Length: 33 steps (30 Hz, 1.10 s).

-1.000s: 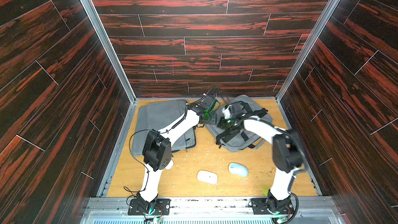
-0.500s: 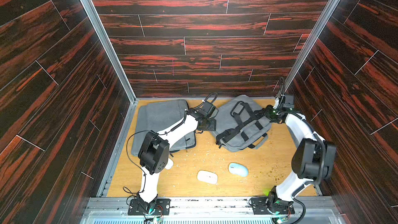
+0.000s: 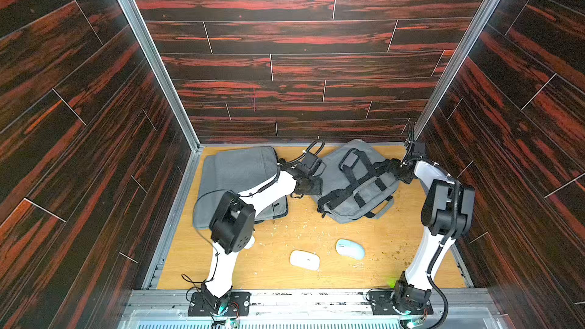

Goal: Put the mouse into the laptop bag
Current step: Adjust the zippered laptop bag at the center of the board.

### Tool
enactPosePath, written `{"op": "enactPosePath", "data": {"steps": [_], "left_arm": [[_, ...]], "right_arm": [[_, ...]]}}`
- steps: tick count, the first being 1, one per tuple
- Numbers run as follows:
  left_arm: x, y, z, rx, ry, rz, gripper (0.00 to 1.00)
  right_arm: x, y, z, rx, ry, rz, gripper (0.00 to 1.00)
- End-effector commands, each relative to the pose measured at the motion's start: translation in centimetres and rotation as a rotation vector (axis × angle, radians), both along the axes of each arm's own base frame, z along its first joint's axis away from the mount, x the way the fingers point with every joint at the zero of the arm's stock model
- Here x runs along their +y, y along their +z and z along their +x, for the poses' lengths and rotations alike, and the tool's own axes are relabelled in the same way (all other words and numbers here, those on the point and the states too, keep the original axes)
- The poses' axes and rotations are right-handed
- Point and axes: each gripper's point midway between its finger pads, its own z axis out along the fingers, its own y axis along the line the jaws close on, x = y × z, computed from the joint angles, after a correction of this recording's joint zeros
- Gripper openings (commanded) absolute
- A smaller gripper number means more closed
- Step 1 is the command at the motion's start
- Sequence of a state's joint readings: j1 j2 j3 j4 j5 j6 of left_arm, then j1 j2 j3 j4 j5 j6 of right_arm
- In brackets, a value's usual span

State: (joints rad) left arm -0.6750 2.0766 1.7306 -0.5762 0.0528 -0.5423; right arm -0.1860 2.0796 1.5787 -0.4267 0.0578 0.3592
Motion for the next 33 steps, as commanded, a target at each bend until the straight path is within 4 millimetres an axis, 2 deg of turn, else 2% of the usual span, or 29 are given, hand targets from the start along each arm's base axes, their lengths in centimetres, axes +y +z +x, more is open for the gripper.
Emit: {"op": "enactPosePath", "data": {"steps": [1,5,9,10,12,13,15,24,26,29,31,33], "left_arm": [[-0.5,-0.7,0.9,-0.004,-0.005,0.012,0.65],[-0.9,-2.0,2.0,0.005,-0.007,0.032,0.63],[-1.3,-2.6,3.2,0.002,0.006,0.018,0.62],[-1.3,-2.9,3.2,0.007,0.005,0.017,0.62],[-1.8,-2.5,4.2,-0.028,0.008,-0.006,0.62],[-1.8,-2.5,4.5,-0.031,0.009,-0.008,0.62],[-1.8,-2.4,5.0,-0.036,0.009,-0.008,0.62],[-0.5,-1.8,7.2,-0.06,0.044,-0.017,0.62],[-0.8,-1.5,7.9,-0.077,0.041,-0.037,0.62],[-1.8,-0.7,8.9,-0.105,0.02,-0.072,0.62],[-2.2,0.2,9.1,-0.106,-0.004,-0.078,0.62],[-2.3,1.5,9.1,-0.106,-0.015,-0.078,0.62]], "right_arm": [[-0.9,-2.7,-0.3,0.073,-0.017,-0.039,0.7],[0.4,-5.9,-2.2,0.15,-0.014,0.035,0.62],[2.5,-6.3,-3.9,0.137,0.008,0.131,0.53],[3.0,-6.0,-4.3,0.128,0.011,0.152,0.46],[3.7,-5.5,-5.2,0.114,0.014,0.179,0.16],[4.0,-5.1,-5.6,0.106,0.012,0.186,0.07],[4.3,-4.8,-7.0,0.102,0.002,0.192,0.02],[5.9,-3.0,-14.3,0.071,-0.051,0.234,0.04],[6.4,-2.6,-15.6,0.055,-0.058,0.257,0.12],[7.0,-1.7,-17.3,0.036,-0.059,0.26,0.31],[6.9,-0.4,-18.0,0.015,-0.055,0.222,0.36],[6.9,1.2,-18.4,-0.013,-0.043,0.159,0.38]]}}
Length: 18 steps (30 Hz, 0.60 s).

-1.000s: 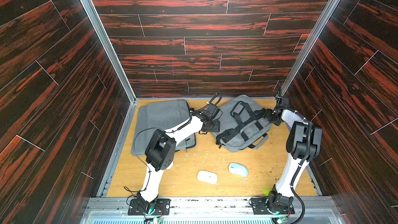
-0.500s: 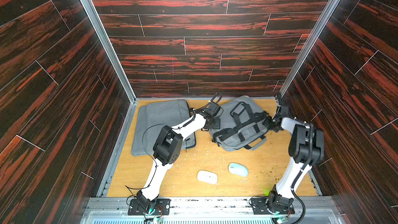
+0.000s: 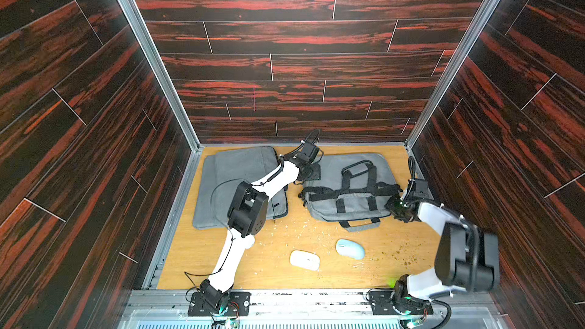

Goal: Put the mouse into the laptop bag
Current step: Adjust the zippered laptop bag at the center of the board.

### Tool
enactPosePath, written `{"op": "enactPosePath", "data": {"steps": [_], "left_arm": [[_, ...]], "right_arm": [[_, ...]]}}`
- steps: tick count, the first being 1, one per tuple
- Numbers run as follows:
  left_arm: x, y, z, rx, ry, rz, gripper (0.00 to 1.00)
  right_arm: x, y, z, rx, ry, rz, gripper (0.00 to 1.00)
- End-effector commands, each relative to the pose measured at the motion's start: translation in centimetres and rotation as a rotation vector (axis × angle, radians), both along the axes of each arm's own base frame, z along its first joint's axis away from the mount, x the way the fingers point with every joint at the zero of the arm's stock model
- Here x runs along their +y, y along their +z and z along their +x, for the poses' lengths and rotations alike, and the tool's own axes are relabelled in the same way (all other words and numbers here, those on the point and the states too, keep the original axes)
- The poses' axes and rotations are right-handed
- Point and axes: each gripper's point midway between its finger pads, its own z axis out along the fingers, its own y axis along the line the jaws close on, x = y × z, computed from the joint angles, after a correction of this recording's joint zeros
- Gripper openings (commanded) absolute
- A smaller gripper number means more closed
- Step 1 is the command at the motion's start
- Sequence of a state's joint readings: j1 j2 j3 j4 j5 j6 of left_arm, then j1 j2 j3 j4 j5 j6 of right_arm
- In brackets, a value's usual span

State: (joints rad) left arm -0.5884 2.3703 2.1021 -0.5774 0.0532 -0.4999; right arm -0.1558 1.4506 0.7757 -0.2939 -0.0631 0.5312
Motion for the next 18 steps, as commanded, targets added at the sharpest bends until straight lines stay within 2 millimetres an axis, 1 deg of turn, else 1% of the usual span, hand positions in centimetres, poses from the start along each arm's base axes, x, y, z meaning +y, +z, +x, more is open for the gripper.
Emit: {"op": "enactPosePath", "data": {"steps": [1,4,6,7,9,11,13,14,15,16,18], "left_arm": [[-1.6,4.0,-0.2,-0.042,-0.071,-0.049,0.62],[-1.2,7.3,-0.2,-0.091,-0.069,-0.049,0.62],[-0.2,9.6,-0.7,-0.12,-0.06,-0.03,0.62],[0.4,10.4,-1.0,-0.13,-0.05,-0.018,0.62],[1.8,12.2,-2.0,-0.148,-0.035,0.002,0.61],[3.2,13.5,-3.6,-0.171,-0.018,0.004,0.61],[4.7,14.0,-5.0,-0.195,0.01,-0.006,0.61],[5.5,14.0,-5.8,-0.209,0.031,-0.012,0.62],[6.3,13.6,-6.4,-0.218,0.054,-0.015,0.62],[7.4,12.4,-7.3,-0.207,0.081,-0.001,0.63],[9.1,11.4,-8.9,-0.193,0.118,0.014,0.64]], "right_arm": [[0.5,3.3,-0.6,-0.061,0.019,-0.073,0.39],[1.3,6.6,0.1,-0.15,0.064,-0.185,0.39],[2.2,8.7,1.2,-0.224,0.107,-0.245,0.37],[2.7,9.5,1.7,-0.254,0.125,-0.262,0.37],[4.1,11.1,3.2,-0.321,0.177,-0.276,0.37],[6.4,12.1,4.6,-0.368,0.255,-0.267,0.37],[8.3,12.3,5.7,-0.382,0.318,-0.27,0.36],[9.1,11.8,6.2,-0.375,0.342,-0.274,0.34],[9.9,11.4,6.5,-0.371,0.366,-0.276,0.31],[10.6,10.9,6.9,-0.367,0.384,-0.276,0.28],[11.7,9.9,7.7,-0.361,0.406,-0.264,0.23]]}}
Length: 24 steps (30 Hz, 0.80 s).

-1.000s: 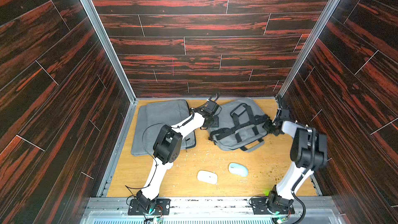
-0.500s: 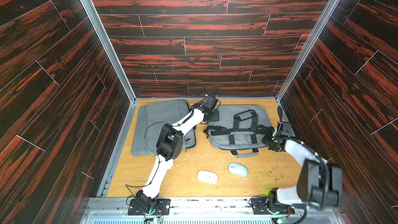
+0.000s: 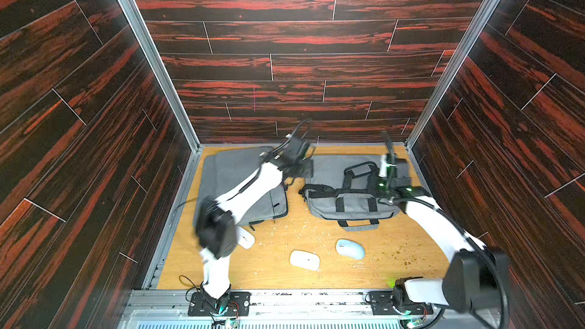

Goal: Put the mouse into the laptop bag
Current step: Adjust the zippered laptop bag at the center of the board.

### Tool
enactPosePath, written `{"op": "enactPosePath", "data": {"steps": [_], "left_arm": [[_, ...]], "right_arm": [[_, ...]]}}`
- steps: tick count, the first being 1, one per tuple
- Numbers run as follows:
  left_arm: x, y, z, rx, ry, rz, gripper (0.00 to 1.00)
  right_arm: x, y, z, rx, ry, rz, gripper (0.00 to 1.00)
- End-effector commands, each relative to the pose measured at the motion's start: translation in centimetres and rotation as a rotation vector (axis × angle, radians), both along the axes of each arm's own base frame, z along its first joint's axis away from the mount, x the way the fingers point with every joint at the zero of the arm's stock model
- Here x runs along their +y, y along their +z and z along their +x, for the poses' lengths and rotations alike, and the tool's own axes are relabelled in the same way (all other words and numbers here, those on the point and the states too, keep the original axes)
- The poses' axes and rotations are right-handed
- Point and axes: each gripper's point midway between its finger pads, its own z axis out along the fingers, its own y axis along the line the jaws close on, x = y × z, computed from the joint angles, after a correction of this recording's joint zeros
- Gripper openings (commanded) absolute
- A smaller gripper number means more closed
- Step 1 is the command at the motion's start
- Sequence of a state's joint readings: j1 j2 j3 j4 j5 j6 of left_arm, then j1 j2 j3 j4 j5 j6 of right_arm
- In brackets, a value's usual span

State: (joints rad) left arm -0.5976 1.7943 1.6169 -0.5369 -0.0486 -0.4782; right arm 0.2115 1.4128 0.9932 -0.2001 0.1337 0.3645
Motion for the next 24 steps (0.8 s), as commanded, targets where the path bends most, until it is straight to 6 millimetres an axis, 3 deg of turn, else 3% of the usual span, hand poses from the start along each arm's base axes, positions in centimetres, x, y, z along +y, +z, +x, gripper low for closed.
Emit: {"op": "enactPosePath", "data": {"steps": [1,4,9,11,17,24], "left_arm": [[2.7,-1.0,-1.5,-0.013,0.093,0.012,0.65],[3.4,-3.7,-3.2,0.071,0.108,0.022,0.64],[2.9,-7.2,-4.0,0.186,0.108,0.027,0.64],[2.0,-8.6,-3.6,0.213,0.101,0.009,0.64],[-1.1,-10.3,-1.7,0.245,0.057,-0.036,0.65],[-3.9,-11.6,0.9,0.252,0.012,-0.063,0.65]], "right_arm": [[1.4,-1.8,1.4,0.021,0.041,-0.016,0.2],[2.2,-3.1,2.5,0.038,0.042,-0.002,0.12],[2.4,-5.5,3.2,0.087,0.035,-0.004,0.11],[2.1,-7.1,2.9,0.136,0.024,-0.026,0.09],[1.1,-11.7,0.6,0.245,-0.01,-0.048,0.07],[0.8,-14.7,-2.9,0.371,-0.018,-0.033,0.06]]}}
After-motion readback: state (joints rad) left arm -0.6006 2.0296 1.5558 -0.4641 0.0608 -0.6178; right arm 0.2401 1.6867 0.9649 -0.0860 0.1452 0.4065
